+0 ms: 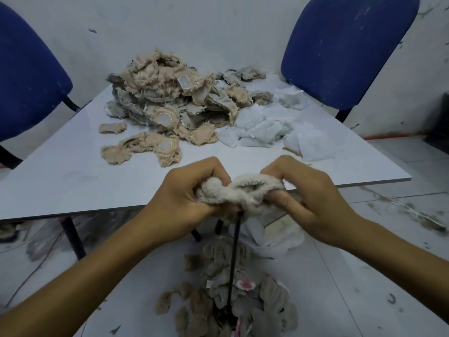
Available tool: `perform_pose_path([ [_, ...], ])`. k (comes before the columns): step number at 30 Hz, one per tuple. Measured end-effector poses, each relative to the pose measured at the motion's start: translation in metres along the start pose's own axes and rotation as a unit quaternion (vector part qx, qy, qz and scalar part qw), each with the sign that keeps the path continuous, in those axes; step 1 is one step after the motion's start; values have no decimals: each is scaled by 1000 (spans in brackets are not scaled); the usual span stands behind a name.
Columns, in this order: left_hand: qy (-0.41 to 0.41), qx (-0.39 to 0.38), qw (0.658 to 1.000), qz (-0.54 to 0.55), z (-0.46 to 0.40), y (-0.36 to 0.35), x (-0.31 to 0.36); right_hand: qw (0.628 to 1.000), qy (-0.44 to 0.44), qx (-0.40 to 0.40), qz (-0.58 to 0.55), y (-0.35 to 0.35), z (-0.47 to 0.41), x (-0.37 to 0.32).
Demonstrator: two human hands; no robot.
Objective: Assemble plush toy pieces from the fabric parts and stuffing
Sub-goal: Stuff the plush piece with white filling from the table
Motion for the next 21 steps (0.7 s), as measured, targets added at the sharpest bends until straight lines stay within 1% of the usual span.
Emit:
perform_pose_path([
  [1,37,-25,999,-6,2,-3,-7,1000,7,-19,5,-4,2,-3],
  [3,104,-64,992,-26,5,-7,-20,998,-13,-52,26,-14,5,0],
  [4,116,-77,990,-29,6,-9,-22,997,-31,-63,29,-17,7,4],
  [6,93,-80,992,-20,4,-13,-15,995,-60,-71,20,-19,8,10],
  [8,48,-31,998,-10,-1,-10,-5,997,-66,-36,-1,-12,6,8],
  [10,26,17,999,11,-4,-3,-2,999,-30,17,1,-2,1,0],
  [11,26,17,1000,-2,-4,-2,-5,1000,-10,23,18,0,-2,-4],
  [12,34,-8,999,-29,-4,-4,-10,999,5,11,50,-3,-3,-6],
  [14,95,-93,989,-63,2,-18,-27,995,1,-50,91,-17,1,-4],
  [15,115,-127,983,-73,6,-24,-33,994,-13,-81,73,-27,5,-1],
  [16,114,-146,979,-85,9,-26,-35,993,-27,-103,46,-35,10,1],
  [17,106,-155,978,-94,10,-28,-35,993,-34,-112,30,-40,13,2],
  [19,105,-155,978,-91,12,-28,-36,992,-24,-114,45,-44,16,0],
  [21,115,-121,984,-64,11,-23,-33,992,-17,-101,69,-41,14,1],
])
Point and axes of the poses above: each hand's wrist, its own z-axis away from the middle knuckle, its own y-axis out of the back of the hand, x = y × z, the point moved 7 cm from there along -z, towards the middle knuckle, and after that the axes turned 3 degrees about x, right-handed, at the moved point
